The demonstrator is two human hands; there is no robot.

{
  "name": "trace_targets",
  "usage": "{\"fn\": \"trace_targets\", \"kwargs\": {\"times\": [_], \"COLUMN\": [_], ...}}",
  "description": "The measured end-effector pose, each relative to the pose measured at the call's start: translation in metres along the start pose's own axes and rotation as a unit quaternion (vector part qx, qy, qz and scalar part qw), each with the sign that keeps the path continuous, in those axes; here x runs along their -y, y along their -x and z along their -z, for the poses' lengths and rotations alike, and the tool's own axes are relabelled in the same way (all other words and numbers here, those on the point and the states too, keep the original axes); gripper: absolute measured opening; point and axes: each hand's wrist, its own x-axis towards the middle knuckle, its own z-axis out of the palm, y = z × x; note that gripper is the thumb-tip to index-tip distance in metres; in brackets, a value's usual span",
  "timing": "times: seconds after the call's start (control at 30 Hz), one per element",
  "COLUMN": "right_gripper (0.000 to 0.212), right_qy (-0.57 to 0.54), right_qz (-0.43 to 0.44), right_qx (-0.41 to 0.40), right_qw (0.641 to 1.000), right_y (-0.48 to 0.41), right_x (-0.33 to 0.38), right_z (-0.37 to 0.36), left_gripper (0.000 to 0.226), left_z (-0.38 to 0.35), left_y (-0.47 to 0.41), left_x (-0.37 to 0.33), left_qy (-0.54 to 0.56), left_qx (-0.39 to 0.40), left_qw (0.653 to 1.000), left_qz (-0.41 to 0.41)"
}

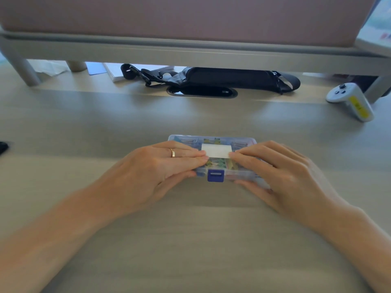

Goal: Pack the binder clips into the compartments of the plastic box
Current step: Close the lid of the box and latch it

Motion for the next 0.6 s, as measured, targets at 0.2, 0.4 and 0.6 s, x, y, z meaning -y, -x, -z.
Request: {"fn": "trace_targets", "kwargs": {"times": [0.2, 0.4, 0.6], "right_gripper": [0.030, 0.031, 0.047], "right_qy": [0.026, 0.031, 0.011], "right_qz": [0.008, -0.013, -0.015], "right_qx": [-0.036, -0.023, 0.004], "right_qw": [0.999, 0.999, 1.000], "right_y": [-0.013, -0.023, -0.028], "right_x": [-0.003, -0.006, -0.008], "right_z": [0.006, 0.012, 0.010], "left_gripper": [0.038, 0.034, 0.029], "left_z": [0.012, -0.001, 0.001], "left_y": [-0.012, -0.019, -0.022], "left_x": [0.001, 0.008, 0.012], "left_qy": [0.010, -0.064, -0.075], "left_qx": [-0.013, -0.092, -0.092], "left_qw": [1.000, 0.994, 0.993], "left_qz": [0.020, 0.008, -0.022]}}
